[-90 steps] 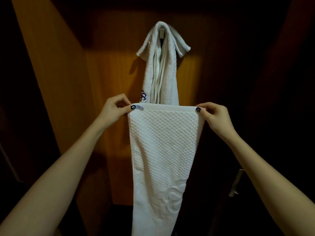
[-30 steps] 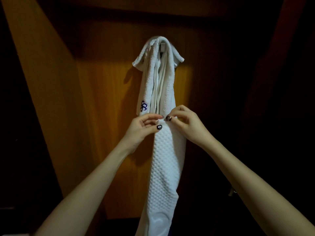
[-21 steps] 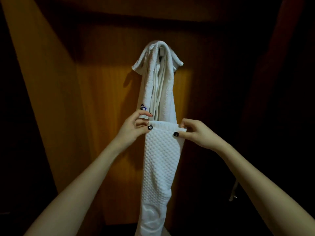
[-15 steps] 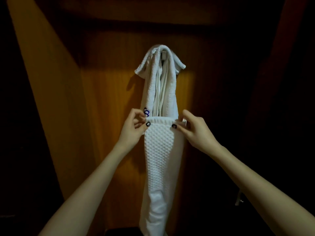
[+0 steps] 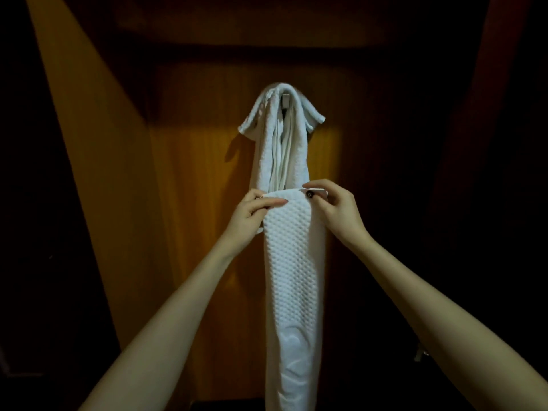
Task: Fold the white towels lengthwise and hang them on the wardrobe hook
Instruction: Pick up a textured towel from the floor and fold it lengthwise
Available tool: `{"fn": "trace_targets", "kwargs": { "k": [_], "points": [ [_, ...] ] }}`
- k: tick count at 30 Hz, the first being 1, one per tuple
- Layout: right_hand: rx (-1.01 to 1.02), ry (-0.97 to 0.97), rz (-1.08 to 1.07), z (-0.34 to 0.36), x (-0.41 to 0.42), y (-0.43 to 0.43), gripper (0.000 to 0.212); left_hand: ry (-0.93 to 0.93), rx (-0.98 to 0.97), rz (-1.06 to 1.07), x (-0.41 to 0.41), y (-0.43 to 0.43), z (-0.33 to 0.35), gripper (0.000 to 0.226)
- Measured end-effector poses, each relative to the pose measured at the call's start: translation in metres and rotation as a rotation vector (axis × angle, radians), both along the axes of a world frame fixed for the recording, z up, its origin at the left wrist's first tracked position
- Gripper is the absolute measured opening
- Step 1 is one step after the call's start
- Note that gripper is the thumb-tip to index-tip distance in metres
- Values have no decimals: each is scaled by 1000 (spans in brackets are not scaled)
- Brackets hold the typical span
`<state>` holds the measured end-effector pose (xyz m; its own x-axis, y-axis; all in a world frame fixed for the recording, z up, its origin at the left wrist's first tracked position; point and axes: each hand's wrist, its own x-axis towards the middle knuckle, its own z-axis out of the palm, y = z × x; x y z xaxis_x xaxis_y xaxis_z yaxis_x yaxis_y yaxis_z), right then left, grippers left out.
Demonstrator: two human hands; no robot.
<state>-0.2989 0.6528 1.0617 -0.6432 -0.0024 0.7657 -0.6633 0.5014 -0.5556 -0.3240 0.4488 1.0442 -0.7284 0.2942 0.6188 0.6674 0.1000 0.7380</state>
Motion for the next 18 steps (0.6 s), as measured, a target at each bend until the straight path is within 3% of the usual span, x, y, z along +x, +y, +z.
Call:
{"fn": "trace_targets", "kwargs": {
  "k": [4,8,12,15,18],
  "points": [
    [-131,4,34,16,-2,5,19,-25,-37,-108,6,7,4,51],
    [-129,0,-6,22,-1,14,15,-43,44,-176,7,20,0,31],
    [-163,25,-68,24,3,25,17,46,-71,-163,7,37,0,46],
    [-258,19,-98,29,9,38,32,45,45,-187,6,49,6,46],
    [-364,-94,99,20,19,48,60,-1,202,-278,6,59,22,48]
  ]
}}
